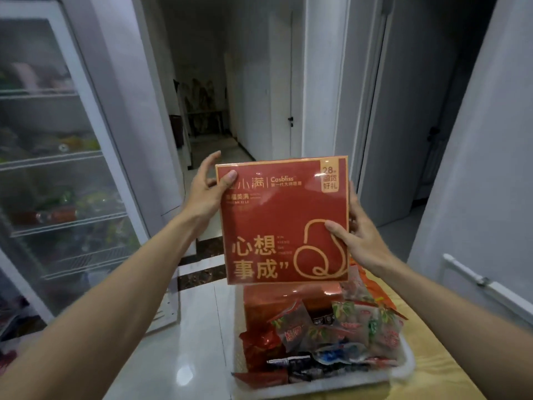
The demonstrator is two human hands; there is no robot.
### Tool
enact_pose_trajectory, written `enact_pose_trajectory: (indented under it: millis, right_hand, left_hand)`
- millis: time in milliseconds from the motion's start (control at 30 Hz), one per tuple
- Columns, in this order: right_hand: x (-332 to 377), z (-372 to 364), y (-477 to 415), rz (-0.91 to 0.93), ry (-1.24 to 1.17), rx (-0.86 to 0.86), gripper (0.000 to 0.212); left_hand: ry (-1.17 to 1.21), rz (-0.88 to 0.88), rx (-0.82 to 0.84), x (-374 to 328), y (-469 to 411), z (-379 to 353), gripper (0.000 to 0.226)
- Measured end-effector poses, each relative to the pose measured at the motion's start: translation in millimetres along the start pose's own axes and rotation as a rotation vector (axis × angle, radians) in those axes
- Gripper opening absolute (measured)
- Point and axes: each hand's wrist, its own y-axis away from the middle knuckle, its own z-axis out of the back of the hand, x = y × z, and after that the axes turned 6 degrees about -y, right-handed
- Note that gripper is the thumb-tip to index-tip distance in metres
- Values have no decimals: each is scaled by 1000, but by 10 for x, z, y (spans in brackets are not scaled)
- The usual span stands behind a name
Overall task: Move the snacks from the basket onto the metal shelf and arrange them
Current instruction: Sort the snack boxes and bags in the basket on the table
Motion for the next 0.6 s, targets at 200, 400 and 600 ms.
enact_pose_trajectory:
  millis: [200,400,600]
  right_hand:
    - [381,163,634,5,-2,-272,84]
    - [814,557,1384,0,237,-193,113]
    - [1190,956,2185,-18,328,-210,125]
  left_hand:
    - [-7,23,346,76,670,-259,101]
    - [87,-119,419,-187,1139,-733,79]
    - [126,-187,533,-575,1575,-1215,81]
